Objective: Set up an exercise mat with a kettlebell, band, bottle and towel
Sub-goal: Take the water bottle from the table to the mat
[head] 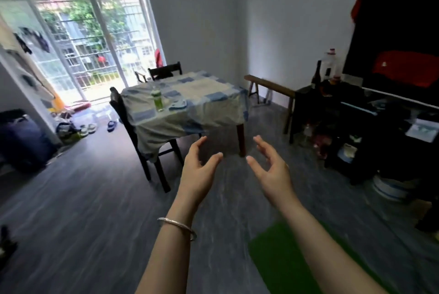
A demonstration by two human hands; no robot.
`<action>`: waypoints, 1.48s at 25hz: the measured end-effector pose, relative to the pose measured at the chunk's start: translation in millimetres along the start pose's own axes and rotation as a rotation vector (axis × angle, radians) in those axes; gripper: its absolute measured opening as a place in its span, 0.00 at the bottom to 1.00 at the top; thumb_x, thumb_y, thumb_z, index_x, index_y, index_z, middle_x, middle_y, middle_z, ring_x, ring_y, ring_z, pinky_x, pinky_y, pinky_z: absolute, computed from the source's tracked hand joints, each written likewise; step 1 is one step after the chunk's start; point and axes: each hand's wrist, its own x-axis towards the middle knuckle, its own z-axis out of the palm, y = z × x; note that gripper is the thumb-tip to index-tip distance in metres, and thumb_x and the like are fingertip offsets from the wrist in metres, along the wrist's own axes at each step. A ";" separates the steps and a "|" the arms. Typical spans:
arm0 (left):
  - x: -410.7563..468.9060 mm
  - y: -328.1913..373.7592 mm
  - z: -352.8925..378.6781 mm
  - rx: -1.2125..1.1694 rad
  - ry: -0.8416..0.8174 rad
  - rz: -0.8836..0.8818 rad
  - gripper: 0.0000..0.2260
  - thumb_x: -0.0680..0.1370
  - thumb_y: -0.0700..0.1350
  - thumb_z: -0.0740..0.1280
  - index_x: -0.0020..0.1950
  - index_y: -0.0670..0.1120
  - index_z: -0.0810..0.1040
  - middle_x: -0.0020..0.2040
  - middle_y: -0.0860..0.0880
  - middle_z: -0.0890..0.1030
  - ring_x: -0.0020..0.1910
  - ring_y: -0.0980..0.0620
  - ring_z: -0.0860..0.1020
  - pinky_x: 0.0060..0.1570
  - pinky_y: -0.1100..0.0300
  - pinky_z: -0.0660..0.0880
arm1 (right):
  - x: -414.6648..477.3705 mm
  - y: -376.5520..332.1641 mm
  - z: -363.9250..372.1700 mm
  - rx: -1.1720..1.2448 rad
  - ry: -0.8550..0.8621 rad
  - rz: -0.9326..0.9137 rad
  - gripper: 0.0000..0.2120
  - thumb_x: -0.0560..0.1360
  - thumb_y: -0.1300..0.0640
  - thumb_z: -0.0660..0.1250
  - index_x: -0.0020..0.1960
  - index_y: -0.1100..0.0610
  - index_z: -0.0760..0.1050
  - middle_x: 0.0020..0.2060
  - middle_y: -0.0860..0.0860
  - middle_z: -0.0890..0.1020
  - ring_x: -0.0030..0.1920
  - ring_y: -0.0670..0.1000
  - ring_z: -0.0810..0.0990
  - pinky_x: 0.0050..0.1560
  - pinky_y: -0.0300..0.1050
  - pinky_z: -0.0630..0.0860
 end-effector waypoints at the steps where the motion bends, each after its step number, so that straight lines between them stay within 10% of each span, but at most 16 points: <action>1: 20.1 -5.4 -7.3 0.003 0.032 -0.002 0.23 0.76 0.43 0.67 0.69 0.48 0.67 0.65 0.54 0.70 0.63 0.59 0.67 0.63 0.60 0.67 | 20.8 6.1 15.7 0.000 -0.027 -0.007 0.23 0.74 0.56 0.68 0.66 0.42 0.68 0.68 0.42 0.70 0.65 0.38 0.70 0.65 0.37 0.66; 5: 105.3 -46.3 -35.8 -0.017 0.106 -0.030 0.23 0.76 0.42 0.67 0.70 0.46 0.67 0.68 0.50 0.70 0.65 0.58 0.67 0.64 0.60 0.67 | 97.9 36.4 85.0 0.008 -0.095 -0.003 0.23 0.74 0.56 0.69 0.67 0.46 0.70 0.67 0.39 0.70 0.65 0.39 0.69 0.61 0.28 0.64; 12: 277.8 -134.7 -89.9 -0.065 0.092 -0.068 0.22 0.76 0.41 0.67 0.68 0.49 0.67 0.62 0.55 0.70 0.62 0.62 0.66 0.46 0.79 0.65 | 232.0 79.2 215.8 0.010 -0.107 -0.014 0.23 0.74 0.57 0.69 0.66 0.46 0.70 0.66 0.40 0.70 0.67 0.40 0.69 0.69 0.46 0.67; 18: 418.0 -181.2 -143.5 -0.063 0.091 -0.117 0.24 0.75 0.44 0.68 0.70 0.50 0.66 0.66 0.54 0.69 0.58 0.61 0.71 0.55 0.65 0.68 | 343.9 99.7 326.7 0.018 -0.119 0.039 0.24 0.74 0.56 0.69 0.68 0.48 0.69 0.67 0.42 0.71 0.68 0.41 0.67 0.70 0.44 0.65; 27: 609.9 -268.8 -188.3 0.030 0.160 -0.122 0.23 0.75 0.40 0.67 0.69 0.46 0.67 0.62 0.54 0.69 0.62 0.60 0.66 0.50 0.76 0.62 | 507.8 187.9 473.1 0.051 -0.211 0.090 0.24 0.73 0.57 0.69 0.67 0.45 0.69 0.65 0.43 0.74 0.65 0.42 0.70 0.66 0.44 0.69; 37: 819.9 -356.6 -224.9 0.088 0.181 -0.221 0.24 0.73 0.42 0.70 0.66 0.52 0.66 0.66 0.51 0.69 0.68 0.51 0.66 0.67 0.50 0.66 | 696.9 258.1 607.4 -0.101 -0.276 0.050 0.24 0.70 0.60 0.71 0.65 0.50 0.70 0.63 0.50 0.73 0.64 0.50 0.71 0.66 0.50 0.69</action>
